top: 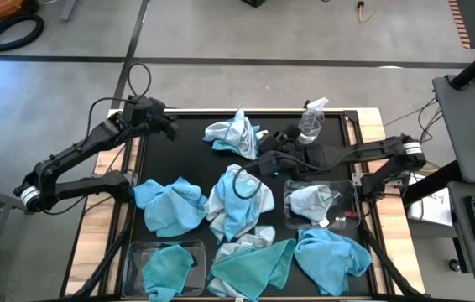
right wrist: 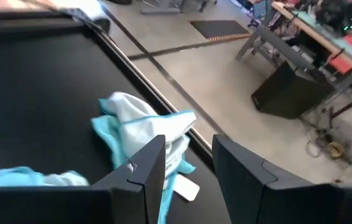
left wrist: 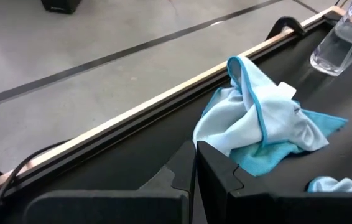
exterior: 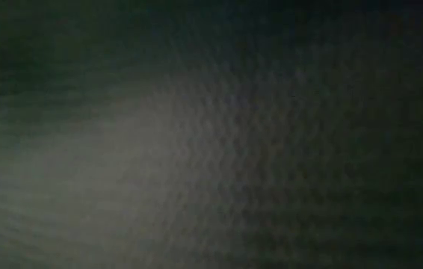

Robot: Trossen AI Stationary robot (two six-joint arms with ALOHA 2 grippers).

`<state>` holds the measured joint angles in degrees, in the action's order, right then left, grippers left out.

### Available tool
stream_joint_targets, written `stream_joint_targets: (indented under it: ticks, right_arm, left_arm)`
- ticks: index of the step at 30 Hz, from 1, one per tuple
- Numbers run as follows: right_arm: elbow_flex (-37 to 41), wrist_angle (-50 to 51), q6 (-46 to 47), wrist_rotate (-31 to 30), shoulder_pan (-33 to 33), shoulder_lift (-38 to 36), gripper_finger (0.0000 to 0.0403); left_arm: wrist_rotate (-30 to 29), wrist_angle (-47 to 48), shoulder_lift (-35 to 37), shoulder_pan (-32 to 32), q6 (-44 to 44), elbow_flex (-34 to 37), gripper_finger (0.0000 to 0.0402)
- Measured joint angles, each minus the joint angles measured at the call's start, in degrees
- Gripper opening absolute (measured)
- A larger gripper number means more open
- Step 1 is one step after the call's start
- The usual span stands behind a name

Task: Sort microfiber towel by color & place in baskets
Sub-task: Put the white towel into the top transparent bin

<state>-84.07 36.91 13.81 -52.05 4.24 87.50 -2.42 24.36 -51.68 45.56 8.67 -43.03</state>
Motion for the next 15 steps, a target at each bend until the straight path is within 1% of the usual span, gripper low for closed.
stream_joint_targets:
  ticks: [2, 4, 5, 9, 10, 12, 15]
  right_arm:
    - [0.0, 0.3, -0.4, 0.1, -2.0, 1.2, 0.0128]
    - [0.0, 0.9, 0.0, 2.0, -4.7, 2.2, 0.0128]
    - [0.0, 1.0, 0.2, 4.6, -6.2, 2.7, 0.0128]
    - [0.0, 1.0, 0.6, 20.4, -12.2, 4.4, 0.0128]
    - [0.0, 1.0, 0.5, 22.9, -13.2, 4.7, 0.0128]
    - [0.0, 0.9, -0.6, 24.9, -14.4, 5.4, 0.0128]
    - [0.0, 0.3, -4.2, 25.0, -15.2, 5.9, 0.0128]
  left_arm:
    - [0.0, 1.1, 0.0, 0.0, 0.0, 0.0, 0.0000]
    - [0.0, 1.9, 0.0, 0.0, 0.0, 0.0, 0.0000]
    - [0.0, 2.3, 0.0, 0.0, 0.0, 0.0, 0.0000]
    - [0.0, 2.8, 0.0, 0.0, 0.0, 0.0, 0.0000]
    - [0.2, 2.7, 0.0, 0.0, 0.0, 0.0, 0.0000]
    - [2.1, 2.7, 0.0, 0.0, -0.2, 0.0, 0.0000]
    - [5.5, 2.7, 0.0, 0.0, -0.6, 0.0, 0.0000]
